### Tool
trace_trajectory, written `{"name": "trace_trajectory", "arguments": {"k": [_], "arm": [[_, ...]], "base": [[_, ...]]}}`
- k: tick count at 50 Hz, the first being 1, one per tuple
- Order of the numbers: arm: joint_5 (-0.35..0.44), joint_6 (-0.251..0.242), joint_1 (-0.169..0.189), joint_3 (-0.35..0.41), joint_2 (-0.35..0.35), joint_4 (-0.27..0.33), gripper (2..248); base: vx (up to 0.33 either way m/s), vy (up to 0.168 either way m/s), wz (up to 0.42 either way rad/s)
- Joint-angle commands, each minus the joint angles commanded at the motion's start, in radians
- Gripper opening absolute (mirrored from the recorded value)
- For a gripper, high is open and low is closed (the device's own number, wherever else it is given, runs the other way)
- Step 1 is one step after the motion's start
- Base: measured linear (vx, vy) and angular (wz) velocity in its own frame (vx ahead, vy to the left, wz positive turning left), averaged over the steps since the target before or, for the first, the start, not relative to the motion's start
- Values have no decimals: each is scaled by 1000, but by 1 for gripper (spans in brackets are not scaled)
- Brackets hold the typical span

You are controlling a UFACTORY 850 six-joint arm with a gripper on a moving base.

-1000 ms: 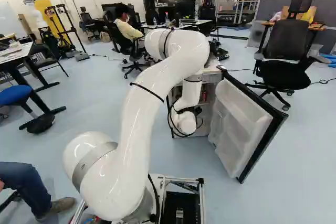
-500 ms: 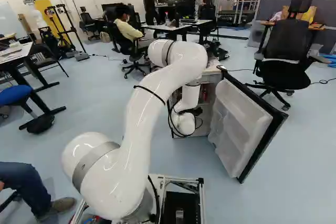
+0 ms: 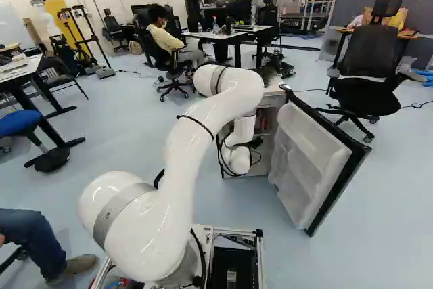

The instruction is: Grab a drink from the fridge

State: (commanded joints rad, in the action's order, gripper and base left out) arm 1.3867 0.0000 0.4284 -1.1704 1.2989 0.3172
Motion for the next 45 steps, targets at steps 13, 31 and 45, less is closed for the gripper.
{"name": "trace_trajectory", "arguments": {"k": [13,31,45], "arm": [[43,0,-13,-95,74,-48,247],[57,0,-27,-191,127,-112,247],[57,0,-36,-265,165,-134,247]], "base": [[0,0,0],[0,0,0],[0,0,0]]}}
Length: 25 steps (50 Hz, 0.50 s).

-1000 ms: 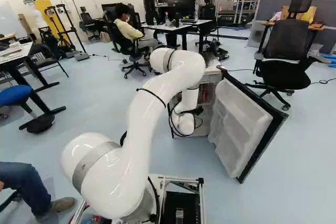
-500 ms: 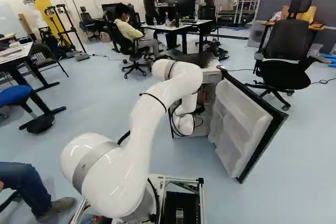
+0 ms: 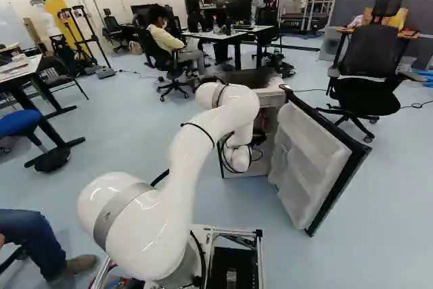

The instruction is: Grab a drink from the fridge

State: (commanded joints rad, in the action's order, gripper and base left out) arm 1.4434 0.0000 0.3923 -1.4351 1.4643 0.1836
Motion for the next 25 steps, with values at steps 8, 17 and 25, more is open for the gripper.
{"name": "trace_trajectory", "arguments": {"k": [8,17,25], "arm": [[0,0,-3,-45,24,-9,247],[0,0,-3,-95,51,-18,247],[-3,0,-2,-140,75,-26,247]], "base": [[0,0,0],[0,0,0],[0,0,0]]}}
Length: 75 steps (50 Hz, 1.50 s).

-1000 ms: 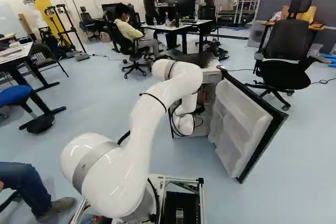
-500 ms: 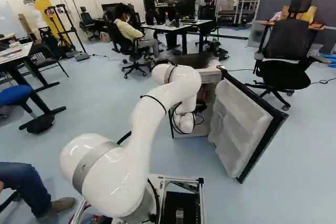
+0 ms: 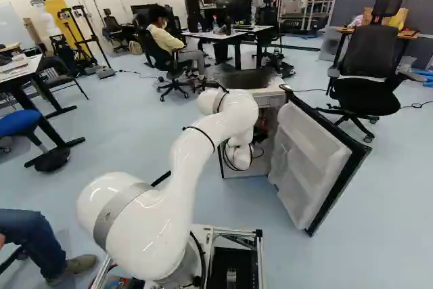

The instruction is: Grab a drink from the fridge

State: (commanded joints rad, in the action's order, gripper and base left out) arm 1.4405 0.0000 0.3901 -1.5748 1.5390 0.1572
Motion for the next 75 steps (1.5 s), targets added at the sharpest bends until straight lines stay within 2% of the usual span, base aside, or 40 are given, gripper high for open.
{"name": "trace_trajectory", "arguments": {"k": [31,53,75], "arm": [[-56,0,2,-188,104,-41,247],[-58,0,-8,-305,170,-43,247],[-59,0,-11,-355,198,-43,247]], "base": [[0,0,0],[0,0,0],[0,0,0]]}}
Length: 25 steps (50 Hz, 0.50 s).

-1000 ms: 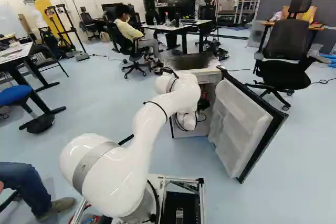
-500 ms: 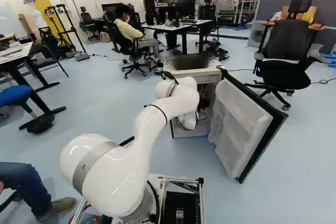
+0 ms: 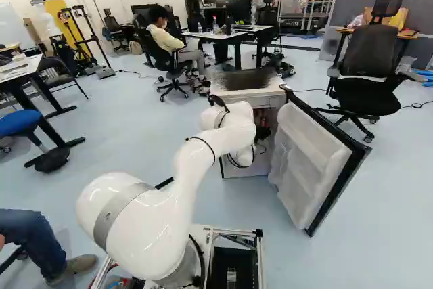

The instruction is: Grab a drink from the fridge

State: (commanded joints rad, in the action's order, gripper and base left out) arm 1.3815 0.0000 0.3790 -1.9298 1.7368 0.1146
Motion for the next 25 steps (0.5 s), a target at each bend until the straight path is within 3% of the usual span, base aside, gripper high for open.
{"name": "trace_trajectory", "arguments": {"k": [25], "arm": [[-17,0,-2,51,-61,0,247]], "base": [[0,0,0]]}}
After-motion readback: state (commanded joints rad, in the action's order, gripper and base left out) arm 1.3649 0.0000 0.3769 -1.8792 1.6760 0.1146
